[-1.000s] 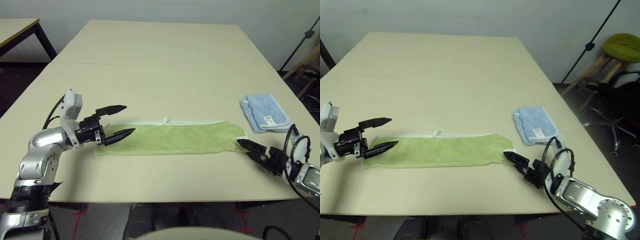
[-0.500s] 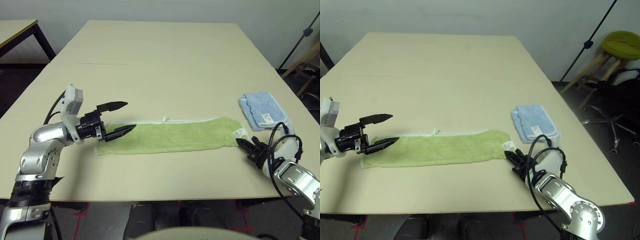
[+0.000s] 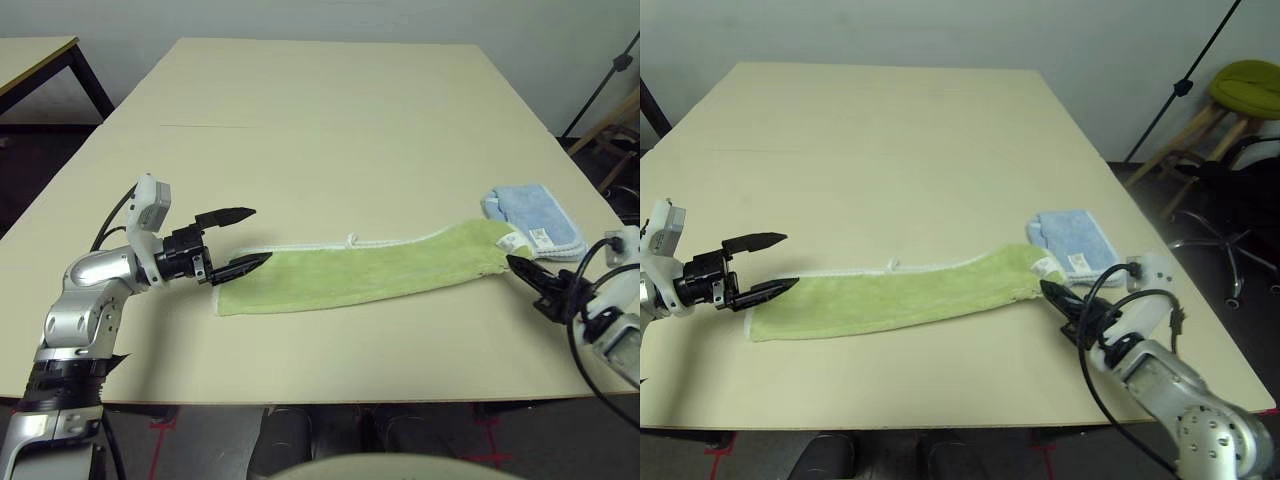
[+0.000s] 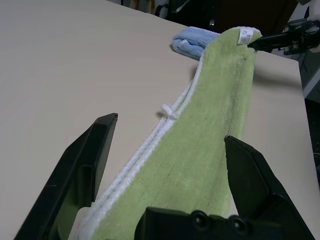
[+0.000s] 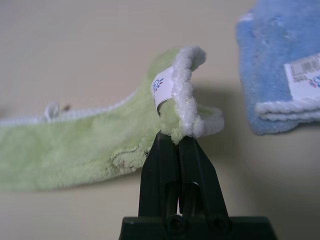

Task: Fold the towel and set it aside.

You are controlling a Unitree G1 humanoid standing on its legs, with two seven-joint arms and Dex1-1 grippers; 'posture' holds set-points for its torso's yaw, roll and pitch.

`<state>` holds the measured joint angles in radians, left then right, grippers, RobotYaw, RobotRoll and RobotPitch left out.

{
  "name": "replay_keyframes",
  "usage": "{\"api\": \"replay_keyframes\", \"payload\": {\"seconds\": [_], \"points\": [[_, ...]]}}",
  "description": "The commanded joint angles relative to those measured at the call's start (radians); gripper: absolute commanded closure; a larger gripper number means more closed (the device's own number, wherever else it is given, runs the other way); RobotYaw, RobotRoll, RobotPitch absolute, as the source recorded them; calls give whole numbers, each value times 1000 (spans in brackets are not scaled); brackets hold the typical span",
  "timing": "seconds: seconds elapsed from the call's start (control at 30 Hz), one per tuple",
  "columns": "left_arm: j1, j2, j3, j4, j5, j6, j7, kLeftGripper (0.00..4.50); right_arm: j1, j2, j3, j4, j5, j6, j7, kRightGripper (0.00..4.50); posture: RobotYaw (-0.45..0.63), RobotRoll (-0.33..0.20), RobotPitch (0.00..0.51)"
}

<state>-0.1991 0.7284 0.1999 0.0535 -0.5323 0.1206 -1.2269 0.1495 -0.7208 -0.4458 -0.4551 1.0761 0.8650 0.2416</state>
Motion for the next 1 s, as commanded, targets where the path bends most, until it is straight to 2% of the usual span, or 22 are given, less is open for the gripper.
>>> {"api": "replay_keyframes", "payload": {"seconds": [0.03,0.1,0.2,0.27,0.43,0.6,0.93,1.0], "points": [[5,-12,-12,0,12,-11,3,0,-38,-54,136,-77,-54,36,90,4455,76,0,87],[13,-18,-12,-7,13,-12,10,0,-71,-75,221,-95,-88,50,129,4455,83,0,86],[32,-26,-7,-24,11,-13,23,0,-143,-59,367,-95,-146,66,171,4455,94,0,86],[41,-28,-5,-32,11,-15,31,0,-174,-46,416,-78,-168,80,182,4455,114,0,85],[79,-34,8,-62,5,-17,56,0,-219,-15,484,-21,-225,100,203,4455,142,0,86],[111,-40,12,-93,1,-15,79,0,-267,22,491,33,-253,121,218,4455,164,0,86],[118,-42,6,-100,-1,-15,96,0,-315,51,559,31,-290,195,264,4455,178,0,86],[118,-42,5,-99,-1,-16,97,0,-324,46,561,26,-288,220,270,4044,178,0,86]]}}
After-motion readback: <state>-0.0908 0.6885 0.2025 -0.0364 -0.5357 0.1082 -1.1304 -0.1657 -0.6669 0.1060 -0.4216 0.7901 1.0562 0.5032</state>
